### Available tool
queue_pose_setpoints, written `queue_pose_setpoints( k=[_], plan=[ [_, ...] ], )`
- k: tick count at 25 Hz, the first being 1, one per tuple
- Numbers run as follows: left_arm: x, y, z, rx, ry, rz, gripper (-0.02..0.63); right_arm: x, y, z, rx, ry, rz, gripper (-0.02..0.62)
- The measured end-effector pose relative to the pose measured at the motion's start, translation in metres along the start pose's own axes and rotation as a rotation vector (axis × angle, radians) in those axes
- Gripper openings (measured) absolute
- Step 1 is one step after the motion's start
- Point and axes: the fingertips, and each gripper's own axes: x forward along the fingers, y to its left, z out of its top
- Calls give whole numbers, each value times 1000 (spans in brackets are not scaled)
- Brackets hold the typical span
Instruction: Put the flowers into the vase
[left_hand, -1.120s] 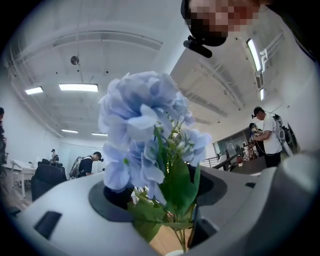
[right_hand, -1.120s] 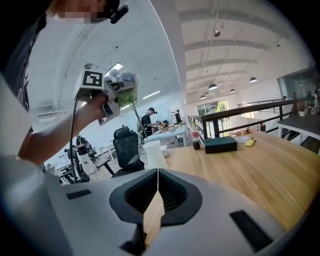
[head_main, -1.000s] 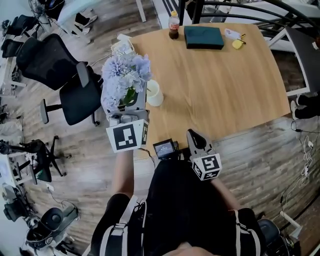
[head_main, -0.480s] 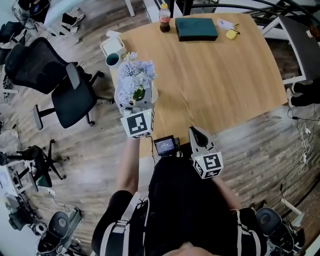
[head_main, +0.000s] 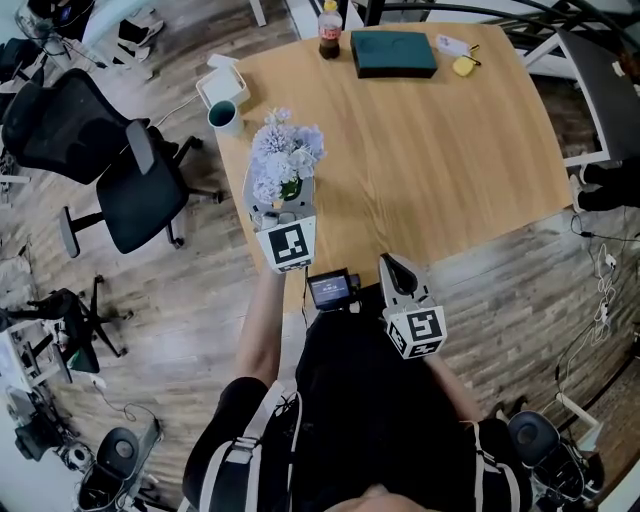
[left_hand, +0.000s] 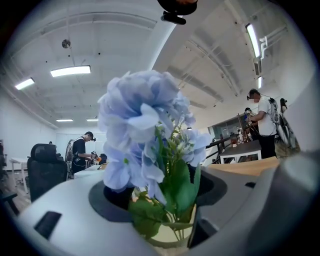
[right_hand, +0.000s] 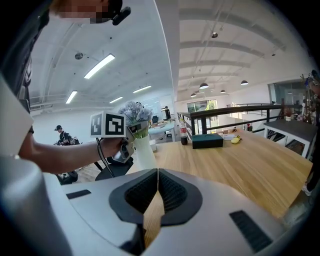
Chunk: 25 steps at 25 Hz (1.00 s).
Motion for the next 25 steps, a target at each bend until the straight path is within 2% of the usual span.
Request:
queue_pose_setpoints(
  k=[14, 19, 25],
  plan=[
    [-1, 0, -32, -21, 38, 16, 365, 3, 4, -3, -11, 4, 1, 18],
    [-5, 3, -27, -59, 11, 5, 369, 1, 6, -3, -8, 2, 2, 18],
    [-9, 0, -22, -61, -7, -21, 463, -3, 10, -3, -15, -7, 8, 18]
  ],
)
